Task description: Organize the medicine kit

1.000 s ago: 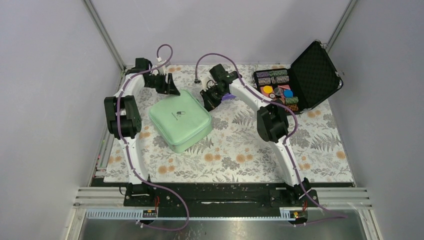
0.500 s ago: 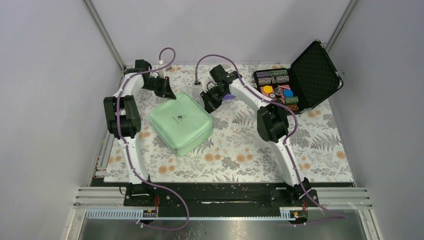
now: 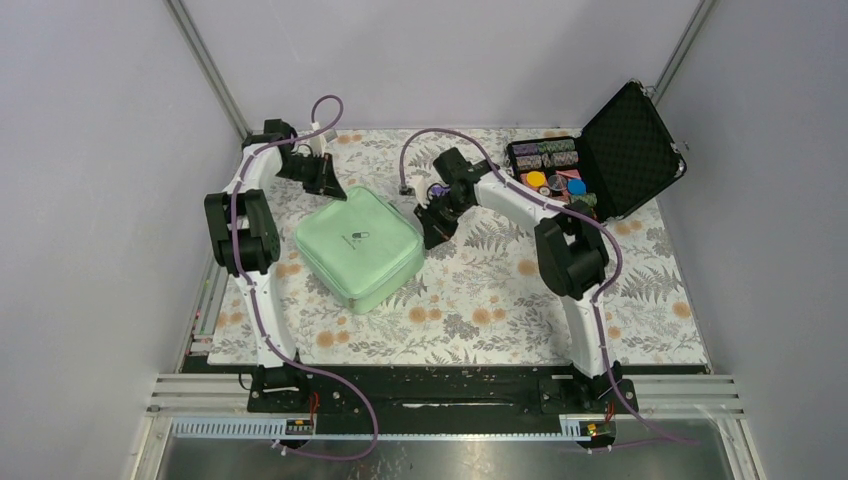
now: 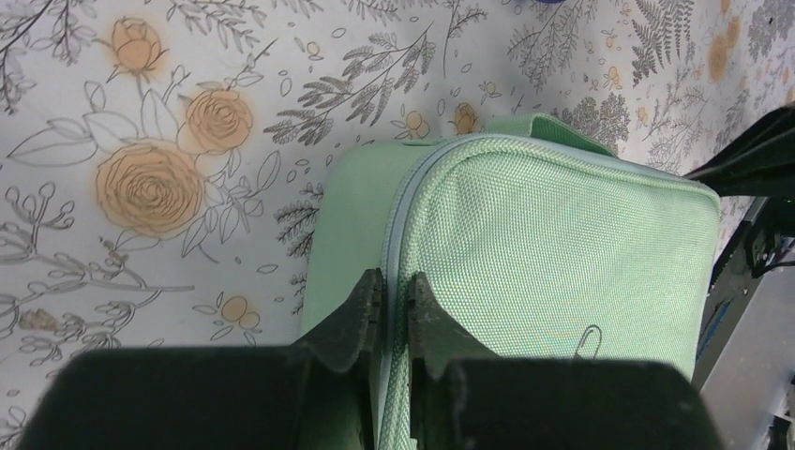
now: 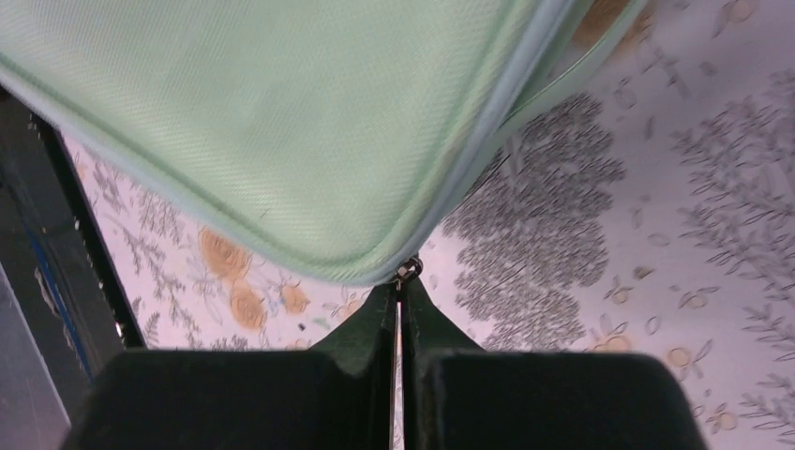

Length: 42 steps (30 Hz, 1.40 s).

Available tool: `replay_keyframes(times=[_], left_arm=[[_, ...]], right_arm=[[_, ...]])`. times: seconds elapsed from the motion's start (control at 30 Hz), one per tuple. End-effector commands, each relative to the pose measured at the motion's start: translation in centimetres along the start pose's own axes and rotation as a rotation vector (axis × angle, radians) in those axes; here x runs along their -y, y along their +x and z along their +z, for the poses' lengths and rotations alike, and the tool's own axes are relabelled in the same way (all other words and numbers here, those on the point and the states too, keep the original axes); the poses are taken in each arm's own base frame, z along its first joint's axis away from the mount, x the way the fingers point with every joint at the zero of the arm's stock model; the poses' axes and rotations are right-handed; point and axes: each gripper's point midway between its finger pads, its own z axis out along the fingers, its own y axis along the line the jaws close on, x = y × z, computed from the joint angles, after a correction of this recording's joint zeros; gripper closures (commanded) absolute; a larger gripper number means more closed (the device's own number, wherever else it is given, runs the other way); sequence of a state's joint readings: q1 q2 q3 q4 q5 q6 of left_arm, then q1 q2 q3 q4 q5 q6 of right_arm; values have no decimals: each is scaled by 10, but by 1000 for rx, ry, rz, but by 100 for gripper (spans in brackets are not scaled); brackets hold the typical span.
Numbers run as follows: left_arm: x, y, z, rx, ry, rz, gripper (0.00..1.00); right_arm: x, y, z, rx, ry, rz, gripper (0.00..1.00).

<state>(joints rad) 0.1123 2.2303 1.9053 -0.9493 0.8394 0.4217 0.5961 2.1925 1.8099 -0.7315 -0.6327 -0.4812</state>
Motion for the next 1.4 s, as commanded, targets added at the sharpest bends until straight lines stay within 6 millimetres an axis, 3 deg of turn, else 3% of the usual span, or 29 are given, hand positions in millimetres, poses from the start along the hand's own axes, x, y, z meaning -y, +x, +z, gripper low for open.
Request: replay_keyframes(times=[0.0, 0.13, 0.27, 0.33, 0.5, 0.63, 0.67, 0.73, 0.8, 0.87, 0.97, 1.03, 1.2, 1.37], left_arm=[[-63, -12, -37, 44, -232, 43, 100], [-69, -13, -42, 82, -297, -70, 100], [-60, -13, -47, 159, -348, -233, 100], [-55, -10, -52, 183, -373, -293, 100], [-44, -3, -69, 230, -439, -385, 100], [-21, 6, -89, 250, -463, -368, 100], [-16, 12, -93, 244, -478, -342, 92], [-7, 25, -102, 228, -509, -257, 62], [0, 25, -111, 244, -525, -87, 50], [13, 9, -117, 295, -502, 151, 43], [51, -16, -101, 282, -313, 513, 36], [70, -24, -78, 234, -146, 606, 36], [99, -36, -31, 172, 141, 632, 38], [98, -20, 3, 59, 255, 593, 38]], right_arm=[[-33, 20, -26, -40, -35, -58, 100], [-41, 22, -27, -30, -26, 8, 100], [-48, 13, -21, 19, -16, 171, 100], [-51, 10, -17, 25, -12, 165, 100], [-37, -6, -13, 38, 25, 163, 100], [-18, -20, -10, 48, 72, 97, 100], [-14, -22, -9, 46, 81, 74, 100], [-6, -29, -6, 52, 93, 31, 100], [1, -35, -2, 58, 97, 15, 100], [6, -41, 1, 67, 101, 7, 100], [10, -46, 3, 73, 104, -11, 100], [11, -47, 2, 74, 109, -20, 100], [7, -49, -1, 82, 102, -12, 100], [0, -48, -1, 82, 81, -31, 100]])
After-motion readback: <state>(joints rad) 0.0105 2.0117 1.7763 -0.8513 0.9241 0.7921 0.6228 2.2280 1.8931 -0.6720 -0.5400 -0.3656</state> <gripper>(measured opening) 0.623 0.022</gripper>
